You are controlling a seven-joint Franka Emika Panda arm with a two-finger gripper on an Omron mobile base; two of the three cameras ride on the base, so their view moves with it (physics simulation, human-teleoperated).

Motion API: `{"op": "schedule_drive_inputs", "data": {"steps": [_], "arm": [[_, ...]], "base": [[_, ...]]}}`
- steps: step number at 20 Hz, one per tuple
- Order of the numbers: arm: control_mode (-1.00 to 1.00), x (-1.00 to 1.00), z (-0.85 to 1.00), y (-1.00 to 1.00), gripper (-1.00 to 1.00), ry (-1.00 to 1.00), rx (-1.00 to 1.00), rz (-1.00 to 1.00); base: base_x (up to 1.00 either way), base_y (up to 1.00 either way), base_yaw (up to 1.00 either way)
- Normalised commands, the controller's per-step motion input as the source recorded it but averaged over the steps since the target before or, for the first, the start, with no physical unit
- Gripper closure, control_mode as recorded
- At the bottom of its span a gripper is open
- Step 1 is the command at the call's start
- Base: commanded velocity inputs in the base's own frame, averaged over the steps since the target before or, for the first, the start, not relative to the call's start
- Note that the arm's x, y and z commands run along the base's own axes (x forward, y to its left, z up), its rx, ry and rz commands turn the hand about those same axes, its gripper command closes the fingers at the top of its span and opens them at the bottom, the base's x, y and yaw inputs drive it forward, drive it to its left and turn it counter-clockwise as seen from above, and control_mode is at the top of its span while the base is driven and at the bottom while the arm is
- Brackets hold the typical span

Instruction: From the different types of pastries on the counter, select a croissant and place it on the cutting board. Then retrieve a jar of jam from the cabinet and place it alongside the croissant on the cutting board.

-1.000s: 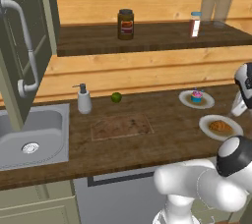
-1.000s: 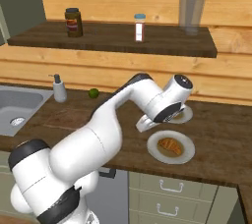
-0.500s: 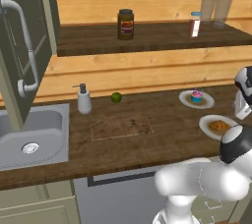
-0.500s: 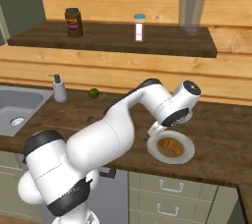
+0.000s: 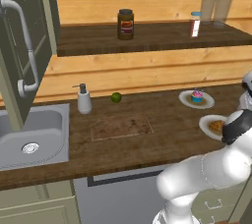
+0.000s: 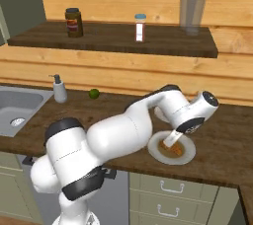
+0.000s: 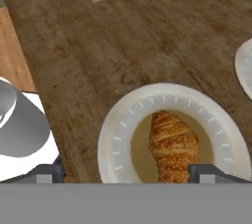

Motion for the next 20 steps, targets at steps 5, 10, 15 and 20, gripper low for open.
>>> {"op": "schedule_drive_inputs", "data": {"steps": [5,10,15,20], "arm": [[-1.0,0.19,-0.5,-0.05,-1.0,-0.03,0.01,0.04],[-1.0,0.19,-0.26,-0.03,-1.0,0.0,0.01,0.0],[-1.0,0.16,-0.23,0.0,-1.0,0.0,0.0,0.0],[-1.0,0.24,-0.26,0.0,-1.0,0.0,0.0,0.0]], "base": [[0.0,0.0,0.0],[0.0,0.0,0.0],[0.0,0.0,0.0],[0.0,0.0,0.0]]}}
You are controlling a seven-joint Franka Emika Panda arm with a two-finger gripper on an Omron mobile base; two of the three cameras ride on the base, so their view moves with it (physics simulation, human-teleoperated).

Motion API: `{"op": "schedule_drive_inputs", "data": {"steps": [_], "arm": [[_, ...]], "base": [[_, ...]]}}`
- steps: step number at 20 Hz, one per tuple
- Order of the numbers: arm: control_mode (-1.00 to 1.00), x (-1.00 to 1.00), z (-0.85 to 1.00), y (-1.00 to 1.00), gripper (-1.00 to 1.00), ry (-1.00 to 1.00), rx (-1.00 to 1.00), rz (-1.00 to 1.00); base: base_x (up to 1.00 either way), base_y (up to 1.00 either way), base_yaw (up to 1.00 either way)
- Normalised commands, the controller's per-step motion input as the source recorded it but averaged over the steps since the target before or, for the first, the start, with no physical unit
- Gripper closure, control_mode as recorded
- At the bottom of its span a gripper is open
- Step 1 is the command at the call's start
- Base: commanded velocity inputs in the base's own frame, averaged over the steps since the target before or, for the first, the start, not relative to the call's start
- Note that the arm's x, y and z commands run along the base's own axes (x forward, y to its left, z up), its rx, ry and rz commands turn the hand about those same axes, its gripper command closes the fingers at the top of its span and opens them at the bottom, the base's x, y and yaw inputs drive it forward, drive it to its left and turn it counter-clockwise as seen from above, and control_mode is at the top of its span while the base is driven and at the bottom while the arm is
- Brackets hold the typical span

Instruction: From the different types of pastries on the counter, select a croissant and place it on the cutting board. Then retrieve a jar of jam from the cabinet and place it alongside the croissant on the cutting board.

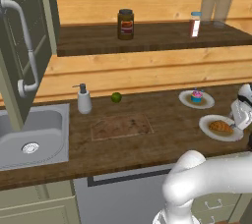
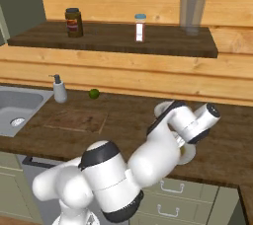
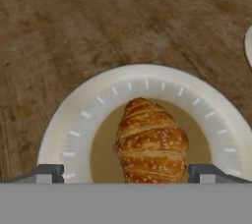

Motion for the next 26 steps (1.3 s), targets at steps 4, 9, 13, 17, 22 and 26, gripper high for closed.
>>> {"op": "schedule_drive_inputs", "data": {"steps": [4,9,13,17,22,26], "arm": [[-1.0,0.22,-0.22,0.0,-1.0,0.0,0.0,0.0],[-1.0,0.03,-0.24,0.0,-1.0,-0.01,0.0,0.0],[-1.0,0.0,-0.27,0.03,-1.0,0.0,0.0,0.0],[-1.0,0.04,-0.26,0.16,-1.0,0.0,0.0,0.0],[-1.0,0.1,-0.31,0.25,1.0,0.02,0.0,0.0],[-1.0,0.33,-0.15,0.11,1.0,0.06,0.02,0.0]], "base": [[0.0,0.0,0.0],[0.0,0.0,0.0],[0.0,0.0,0.0],[0.0,0.0,0.0],[0.0,0.0,0.0],[0.0,0.0,0.0]]}}
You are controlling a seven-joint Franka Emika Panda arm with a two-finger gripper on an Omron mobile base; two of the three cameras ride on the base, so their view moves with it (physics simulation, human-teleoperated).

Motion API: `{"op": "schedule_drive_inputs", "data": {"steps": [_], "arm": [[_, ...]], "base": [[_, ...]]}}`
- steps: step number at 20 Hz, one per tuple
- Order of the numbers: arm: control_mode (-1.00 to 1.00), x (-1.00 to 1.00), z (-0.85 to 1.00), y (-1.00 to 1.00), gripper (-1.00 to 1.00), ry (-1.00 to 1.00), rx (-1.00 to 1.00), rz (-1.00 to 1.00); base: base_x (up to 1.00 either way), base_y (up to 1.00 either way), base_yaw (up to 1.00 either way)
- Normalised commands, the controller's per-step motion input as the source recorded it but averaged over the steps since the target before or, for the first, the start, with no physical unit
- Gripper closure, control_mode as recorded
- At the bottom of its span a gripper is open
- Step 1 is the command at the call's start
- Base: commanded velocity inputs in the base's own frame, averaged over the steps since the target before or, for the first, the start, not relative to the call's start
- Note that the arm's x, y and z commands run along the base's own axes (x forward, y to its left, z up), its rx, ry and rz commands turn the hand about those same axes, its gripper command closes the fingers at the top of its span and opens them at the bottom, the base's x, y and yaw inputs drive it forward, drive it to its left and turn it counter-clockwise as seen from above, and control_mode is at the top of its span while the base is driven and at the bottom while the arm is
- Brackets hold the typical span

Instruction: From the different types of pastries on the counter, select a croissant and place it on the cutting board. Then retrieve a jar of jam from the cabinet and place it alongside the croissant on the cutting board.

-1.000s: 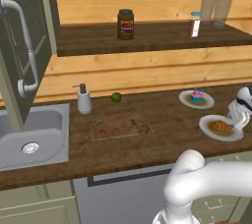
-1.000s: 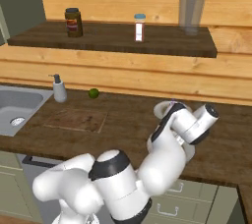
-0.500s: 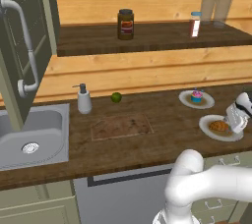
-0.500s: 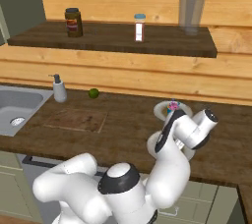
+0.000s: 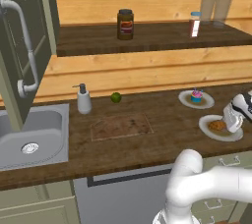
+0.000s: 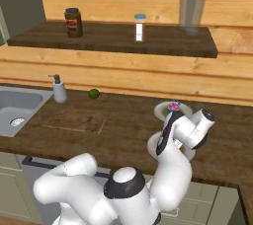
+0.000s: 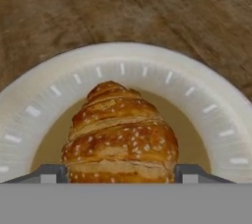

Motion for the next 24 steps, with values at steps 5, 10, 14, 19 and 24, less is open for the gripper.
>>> {"op": "schedule_drive_inputs", "data": {"steps": [5,10,14,19,24], "arm": [[-1.0,0.1,0.58,0.03,1.0,-0.05,0.05,-0.05],[-1.0,-0.07,0.88,0.27,1.0,-0.18,0.08,0.01],[-1.0,-0.06,0.45,0.92,1.0,-0.15,-0.01,0.05],[-1.0,0.0,0.4,1.0,1.0,0.0,-0.11,0.07],[-1.0,0.0,0.18,1.0,1.0,0.0,-0.09,0.07]], "base": [[0.0,0.0,0.0],[0.0,0.0,0.0],[0.0,0.0,0.0],[0.0,0.0,0.0],[0.0,0.0,0.0]]}}
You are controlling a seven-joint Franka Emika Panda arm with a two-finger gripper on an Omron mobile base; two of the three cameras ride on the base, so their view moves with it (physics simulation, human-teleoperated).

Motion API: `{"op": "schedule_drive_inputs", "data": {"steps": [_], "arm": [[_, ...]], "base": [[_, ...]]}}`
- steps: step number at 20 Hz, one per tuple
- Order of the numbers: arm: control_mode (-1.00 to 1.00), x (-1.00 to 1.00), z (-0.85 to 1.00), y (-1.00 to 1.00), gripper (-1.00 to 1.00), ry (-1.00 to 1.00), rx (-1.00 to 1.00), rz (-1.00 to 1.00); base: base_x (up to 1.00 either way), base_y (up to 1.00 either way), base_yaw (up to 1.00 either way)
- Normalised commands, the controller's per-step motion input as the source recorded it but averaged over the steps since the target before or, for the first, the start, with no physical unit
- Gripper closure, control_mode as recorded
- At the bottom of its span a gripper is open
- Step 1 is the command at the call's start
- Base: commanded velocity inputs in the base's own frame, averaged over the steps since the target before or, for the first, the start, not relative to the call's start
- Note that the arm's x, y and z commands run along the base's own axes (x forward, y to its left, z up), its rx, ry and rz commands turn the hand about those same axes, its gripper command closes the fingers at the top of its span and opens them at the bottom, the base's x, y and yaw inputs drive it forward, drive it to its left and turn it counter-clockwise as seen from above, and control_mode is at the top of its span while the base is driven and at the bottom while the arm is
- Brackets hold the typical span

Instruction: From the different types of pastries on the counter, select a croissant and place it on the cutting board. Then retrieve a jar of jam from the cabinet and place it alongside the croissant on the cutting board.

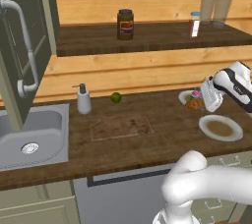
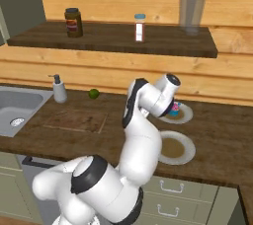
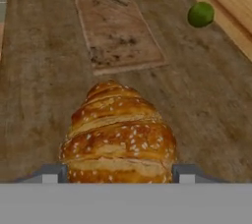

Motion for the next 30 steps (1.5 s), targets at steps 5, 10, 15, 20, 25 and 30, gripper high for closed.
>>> {"op": "schedule_drive_inputs", "data": {"steps": [5,10,15,20,25,30], "arm": [[-1.0,0.0,0.06,1.0,1.0,0.0,-0.05,0.08],[-1.0,0.0,0.02,0.99,1.0,0.0,-0.01,0.1],[-1.0,0.04,0.07,0.62,1.0,-0.01,0.0,0.07],[-1.0,0.29,-0.04,0.48,1.0,0.0,-0.01,0.07],[-1.0,0.38,-0.41,0.52,1.0,0.0,-0.05,0.07],[-1.0,0.36,-0.37,0.36,1.0,-0.01,-0.03,0.05]], "base": [[0.0,0.0,0.0],[0.0,0.0,0.0],[0.0,0.0,0.0],[0.0,0.0,0.0],[0.0,0.0,0.0],[0.0,0.0,0.0]]}}
